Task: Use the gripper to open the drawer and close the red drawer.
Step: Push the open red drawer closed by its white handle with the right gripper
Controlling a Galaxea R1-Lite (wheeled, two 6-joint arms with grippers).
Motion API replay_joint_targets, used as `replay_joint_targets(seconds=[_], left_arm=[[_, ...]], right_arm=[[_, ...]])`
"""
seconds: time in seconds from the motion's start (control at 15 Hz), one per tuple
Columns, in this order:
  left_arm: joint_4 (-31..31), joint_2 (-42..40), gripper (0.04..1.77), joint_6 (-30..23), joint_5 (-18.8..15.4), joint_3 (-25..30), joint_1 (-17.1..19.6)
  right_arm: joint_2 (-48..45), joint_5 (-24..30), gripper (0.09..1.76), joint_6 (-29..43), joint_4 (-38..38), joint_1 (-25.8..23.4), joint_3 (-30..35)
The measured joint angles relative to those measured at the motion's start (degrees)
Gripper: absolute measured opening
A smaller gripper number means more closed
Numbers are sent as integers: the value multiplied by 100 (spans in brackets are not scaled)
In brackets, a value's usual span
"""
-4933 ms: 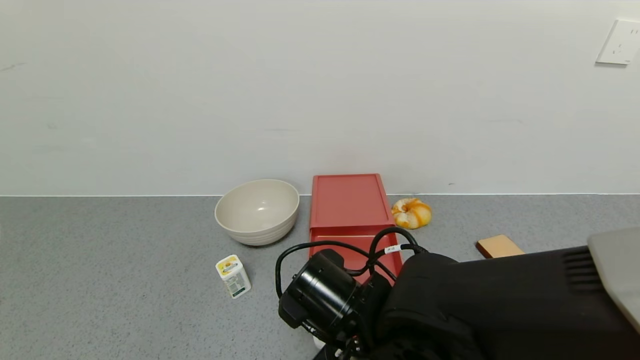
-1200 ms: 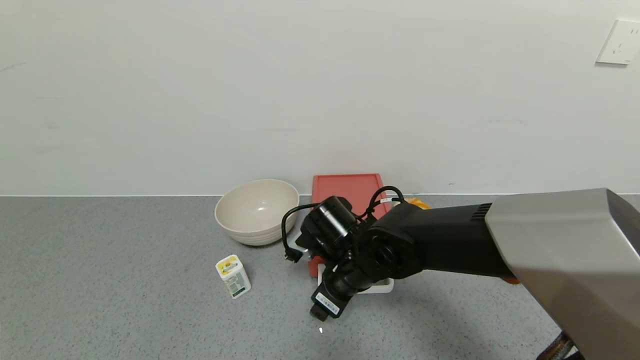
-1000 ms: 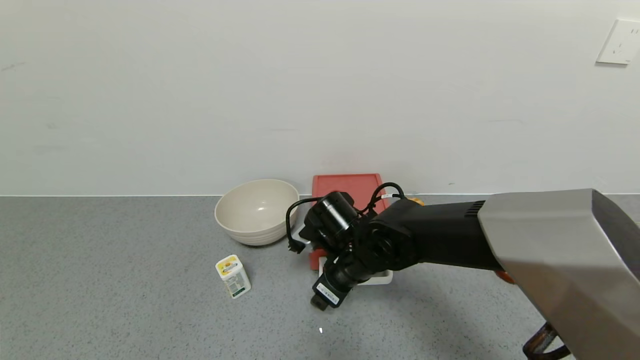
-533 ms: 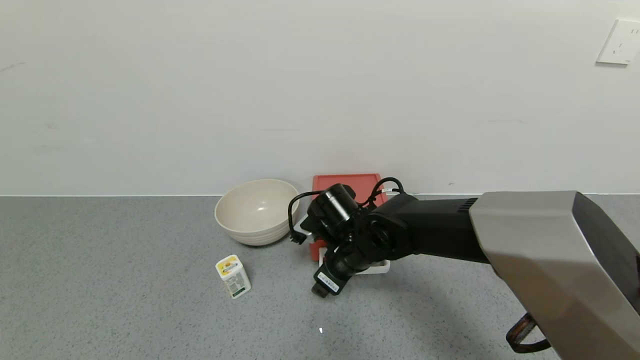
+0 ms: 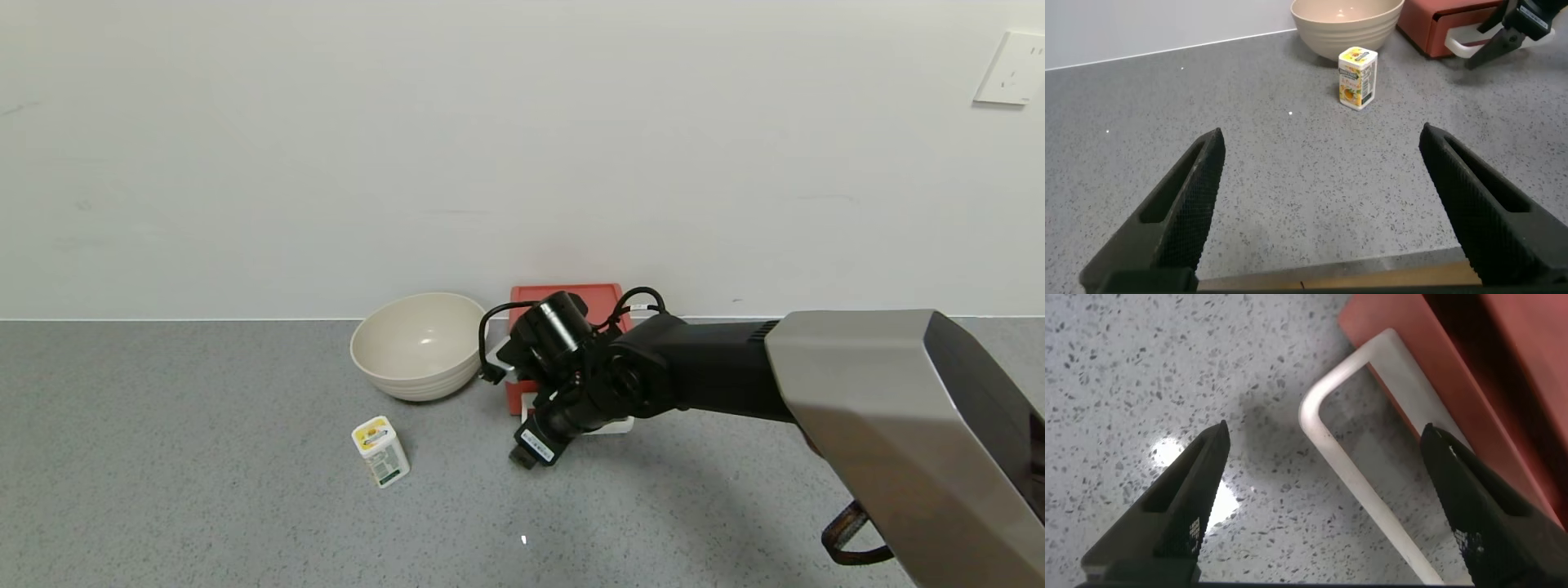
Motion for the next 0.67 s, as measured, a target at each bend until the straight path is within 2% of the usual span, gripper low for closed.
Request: replay_joint_targets(seconds=[0.67], left_arm=[[0,0,172,0,0,0,0]], right_arm=[[76,5,171,17,-441,-41,0]])
